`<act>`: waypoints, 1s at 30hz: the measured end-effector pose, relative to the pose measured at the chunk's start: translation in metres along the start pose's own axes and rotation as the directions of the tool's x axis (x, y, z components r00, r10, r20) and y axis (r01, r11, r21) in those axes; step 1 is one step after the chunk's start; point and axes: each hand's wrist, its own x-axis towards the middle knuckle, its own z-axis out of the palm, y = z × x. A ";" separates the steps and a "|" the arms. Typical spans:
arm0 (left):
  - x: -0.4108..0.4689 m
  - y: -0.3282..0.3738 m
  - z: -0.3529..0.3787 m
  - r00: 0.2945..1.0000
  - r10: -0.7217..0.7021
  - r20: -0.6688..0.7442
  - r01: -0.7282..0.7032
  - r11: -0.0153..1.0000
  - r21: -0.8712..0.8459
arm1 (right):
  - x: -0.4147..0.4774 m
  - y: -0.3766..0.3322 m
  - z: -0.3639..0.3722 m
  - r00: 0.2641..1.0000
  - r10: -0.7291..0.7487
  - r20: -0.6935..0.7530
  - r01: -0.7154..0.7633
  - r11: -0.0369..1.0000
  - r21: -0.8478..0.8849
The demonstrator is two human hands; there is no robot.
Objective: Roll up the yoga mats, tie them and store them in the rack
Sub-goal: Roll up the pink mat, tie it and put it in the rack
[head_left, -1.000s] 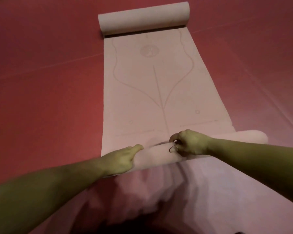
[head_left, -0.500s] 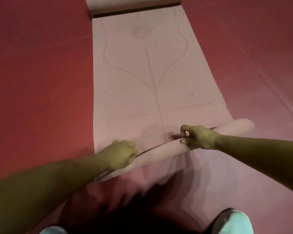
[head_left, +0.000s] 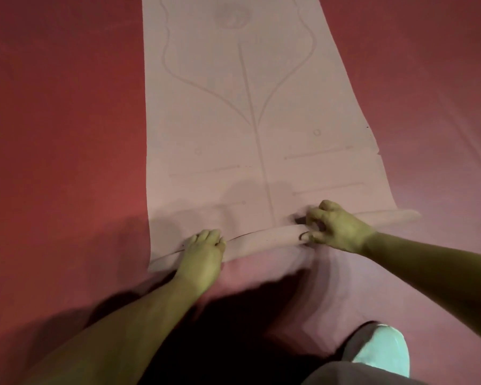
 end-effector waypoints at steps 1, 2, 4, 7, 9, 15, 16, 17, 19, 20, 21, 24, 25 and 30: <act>0.001 -0.001 0.001 1.000 0.009 -0.027 -0.009 1.000 0.008 | -0.003 0.005 0.000 0.998 -0.066 0.017 0.067 0.997 -0.050; 0.001 -0.003 0.003 0.999 0.028 -0.047 -0.027 0.999 0.023 | -0.005 0.010 0.000 0.993 -0.113 0.036 0.117 0.986 -0.120; -0.002 -0.006 0.005 0.996 0.065 -0.053 -0.063 0.997 0.037 | -0.006 0.014 0.005 0.987 -0.159 0.018 0.155 0.928 -0.337; -0.007 -0.009 0.010 0.995 0.091 0.028 -0.092 0.994 0.055 | -0.006 0.001 0.011 0.994 -0.108 -0.018 0.080 0.834 -0.546; -0.008 -0.009 0.010 0.996 0.077 0.042 -0.080 0.994 0.076 | -0.008 -0.004 0.013 0.999 -0.047 0.024 0.053 0.875 -0.481; -0.001 -0.014 -0.014 0.997 -0.060 0.054 0.073 0.953 -0.294 | -0.008 -0.002 0.010 1.000 0.027 0.000 -0.026 0.961 -0.277; 0.002 -0.017 -0.017 0.992 -0.106 0.072 0.125 0.926 -0.355 | -0.006 -0.003 0.010 0.999 0.045 0.002 -0.043 0.970 -0.237; 0.004 -0.020 -0.020 0.984 -0.135 0.121 0.172 0.898 -0.404 | -0.005 -0.002 0.010 0.998 0.067 0.016 -0.063 0.981 -0.181; 0.004 -0.030 -0.021 0.974 -0.140 0.181 0.213 0.841 -0.497 | -0.003 -0.003 0.006 0.988 0.115 0.105 -0.108 0.991 -0.075; 0.001 -0.036 -0.017 0.970 -0.133 0.202 0.223 0.817 -0.532 | -0.003 -0.005 0.005 0.981 0.117 0.158 -0.112 0.993 -0.044; -0.003 -0.042 -0.015 0.963 -0.121 0.239 0.237 0.803 -0.546 | -0.003 -0.006 0.008 0.974 0.105 0.198 -0.104 0.994 -0.018; -0.015 -0.051 -0.002 0.951 -0.041 0.305 0.209 0.814 -0.543 | -0.010 -0.011 0.022 0.957 0.099 0.274 -0.100 0.995 -0.008; -0.017 -0.052 0.000 0.944 -0.035 0.327 0.216 0.816 -0.536 | -0.012 -0.011 0.027 0.958 0.096 0.271 -0.105 0.994 0.017; -0.018 -0.048 0.010 0.955 -0.049 0.293 0.171 0.897 -0.407 | -0.025 -0.003 0.028 0.974 0.074 0.214 -0.082 0.996 0.026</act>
